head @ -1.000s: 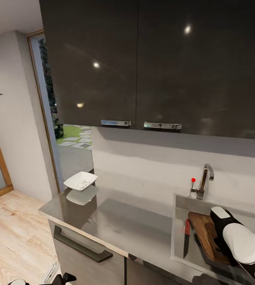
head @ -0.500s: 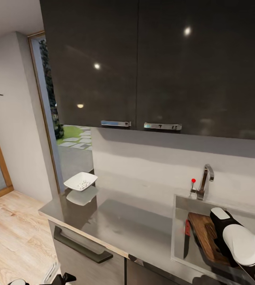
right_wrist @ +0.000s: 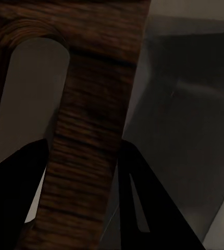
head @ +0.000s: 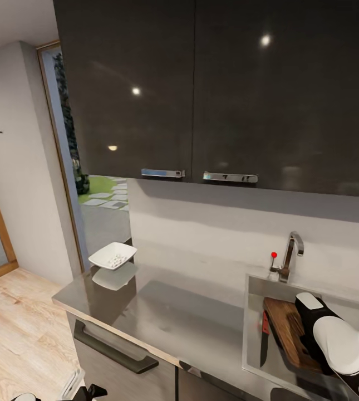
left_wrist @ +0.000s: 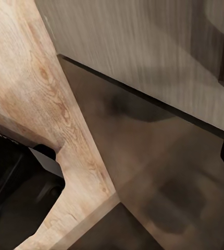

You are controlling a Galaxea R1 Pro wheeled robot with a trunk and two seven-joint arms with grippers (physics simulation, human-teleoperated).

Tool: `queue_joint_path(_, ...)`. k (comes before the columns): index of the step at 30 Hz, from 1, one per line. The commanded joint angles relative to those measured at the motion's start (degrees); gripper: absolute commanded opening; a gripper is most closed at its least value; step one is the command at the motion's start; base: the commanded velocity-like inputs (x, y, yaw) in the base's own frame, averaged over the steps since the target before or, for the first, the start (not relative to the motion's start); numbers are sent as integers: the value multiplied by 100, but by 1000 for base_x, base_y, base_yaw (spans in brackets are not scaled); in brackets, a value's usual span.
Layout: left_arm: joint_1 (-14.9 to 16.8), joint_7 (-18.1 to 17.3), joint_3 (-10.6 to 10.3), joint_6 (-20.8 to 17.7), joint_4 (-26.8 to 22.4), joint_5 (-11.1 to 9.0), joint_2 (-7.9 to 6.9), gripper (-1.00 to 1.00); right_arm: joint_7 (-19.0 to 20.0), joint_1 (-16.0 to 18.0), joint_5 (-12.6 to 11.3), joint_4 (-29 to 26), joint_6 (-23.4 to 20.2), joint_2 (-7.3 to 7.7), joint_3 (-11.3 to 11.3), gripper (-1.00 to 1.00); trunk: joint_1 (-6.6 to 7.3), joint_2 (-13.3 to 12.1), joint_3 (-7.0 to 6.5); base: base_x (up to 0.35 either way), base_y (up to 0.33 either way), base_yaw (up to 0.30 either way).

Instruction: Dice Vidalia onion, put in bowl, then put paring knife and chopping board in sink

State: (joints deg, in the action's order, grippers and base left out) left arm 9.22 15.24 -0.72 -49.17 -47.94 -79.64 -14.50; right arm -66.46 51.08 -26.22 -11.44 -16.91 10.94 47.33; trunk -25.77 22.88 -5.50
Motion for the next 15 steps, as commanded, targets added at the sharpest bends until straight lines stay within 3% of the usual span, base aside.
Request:
queue_joint_path(1, 1, 52, -7, -5, -5, -60, -3, 100, -34, -1, -41, -8, -61, 1, -40, -100, -2, 5, 3, 0, 0, 0)
queue_joint_path(15, 1, 58, -7, -5, -5, -60, 12, 100, -33, -1, -41, -8, -65, 5, -40, -100, -2, 5, 3, 20, 0, 0)
